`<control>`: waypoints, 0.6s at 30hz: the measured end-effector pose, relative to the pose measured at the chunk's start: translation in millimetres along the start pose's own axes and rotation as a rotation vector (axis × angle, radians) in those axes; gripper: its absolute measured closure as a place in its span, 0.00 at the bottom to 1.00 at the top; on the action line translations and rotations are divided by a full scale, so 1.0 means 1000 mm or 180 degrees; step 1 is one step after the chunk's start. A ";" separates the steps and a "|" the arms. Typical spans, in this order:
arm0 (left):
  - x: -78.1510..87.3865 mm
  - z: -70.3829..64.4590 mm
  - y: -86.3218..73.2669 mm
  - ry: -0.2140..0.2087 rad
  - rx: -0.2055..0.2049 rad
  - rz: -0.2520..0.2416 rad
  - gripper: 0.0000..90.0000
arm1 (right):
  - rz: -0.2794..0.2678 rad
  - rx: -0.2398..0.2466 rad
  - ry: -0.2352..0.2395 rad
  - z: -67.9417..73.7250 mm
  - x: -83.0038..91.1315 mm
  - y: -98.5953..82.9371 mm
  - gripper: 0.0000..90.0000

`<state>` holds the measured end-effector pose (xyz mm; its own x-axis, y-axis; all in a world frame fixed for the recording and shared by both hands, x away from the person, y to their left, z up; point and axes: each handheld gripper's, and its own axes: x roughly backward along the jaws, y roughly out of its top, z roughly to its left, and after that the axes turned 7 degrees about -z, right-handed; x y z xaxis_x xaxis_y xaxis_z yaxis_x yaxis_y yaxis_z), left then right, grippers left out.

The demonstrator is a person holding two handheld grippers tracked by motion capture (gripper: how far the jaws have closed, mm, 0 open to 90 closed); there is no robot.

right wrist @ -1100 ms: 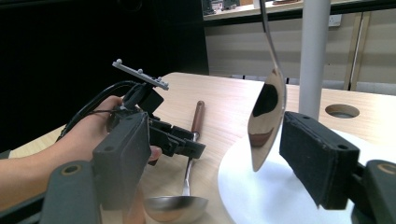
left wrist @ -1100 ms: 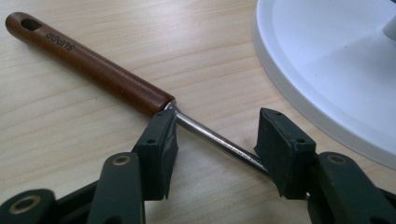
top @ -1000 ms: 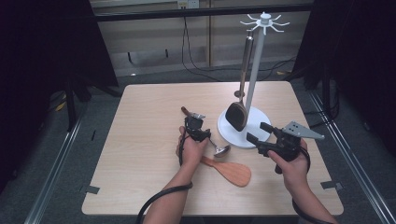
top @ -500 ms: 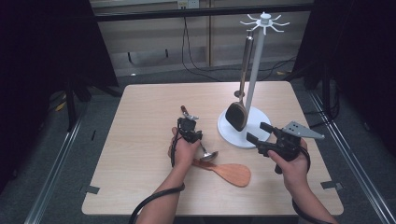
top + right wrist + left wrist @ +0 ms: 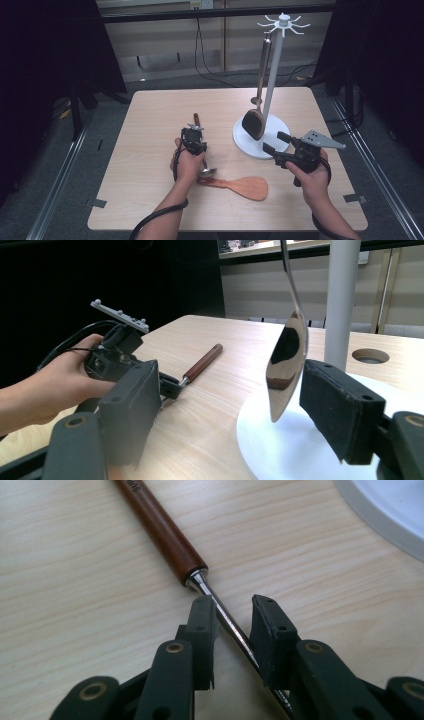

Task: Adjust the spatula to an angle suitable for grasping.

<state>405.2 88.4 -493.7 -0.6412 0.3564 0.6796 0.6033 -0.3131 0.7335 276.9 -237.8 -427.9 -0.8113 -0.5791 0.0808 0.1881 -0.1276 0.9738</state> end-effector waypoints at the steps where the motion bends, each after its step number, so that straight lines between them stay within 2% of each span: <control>1: 0.002 0.002 -0.001 0.0008 0.0010 0.0018 0.81 | 0.0001 -0.0003 -0.0003 0.000 0.000 0.000 0.27; 3: 0.004 0.006 -0.003 0.0021 0.0066 0.0013 0.83 | 0.0008 -0.0009 -0.0003 0.000 0.000 0.000 0.27; 7: 0.009 0.015 -0.005 0.0053 0.0063 0.0080 0.86 | 0.0024 0.0011 0.0009 0.001 -0.001 0.000 0.27; 8: 0.010 0.017 -0.006 0.0051 0.0070 0.0074 0.86 | 0.0006 -0.0031 0.0015 0.002 -0.001 0.000 0.27; 10: 0.012 0.018 -0.007 0.0046 0.0065 0.0102 0.86 | 0.0016 0.0023 0.0020 0.001 -0.001 0.000 0.27; 11: 0.012 0.018 -0.008 0.0060 0.0087 0.0099 0.86 | 0.0014 -0.0016 0.0020 0.002 -0.002 0.000 0.27; 12: 0.014 0.019 -0.008 0.0065 0.0038 0.0125 0.86 | 0.0016 -0.0018 0.0021 0.002 -0.002 0.000 0.27; 17: 0.016 0.021 -0.009 0.0049 0.0100 0.0151 0.86 | 0.0016 -0.0012 0.0032 0.003 -0.002 0.000 0.27; 18: 0.016 0.023 -0.009 0.0041 0.0075 0.0181 0.86 | 0.0026 0.0013 0.0029 0.003 -0.002 0.000 0.27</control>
<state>400.4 116.7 -489.4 -0.6116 0.3273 0.7203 0.6498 -0.3115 0.6933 276.9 -234.2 -427.1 -0.8047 -0.5873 0.0867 0.1922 -0.1195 0.9740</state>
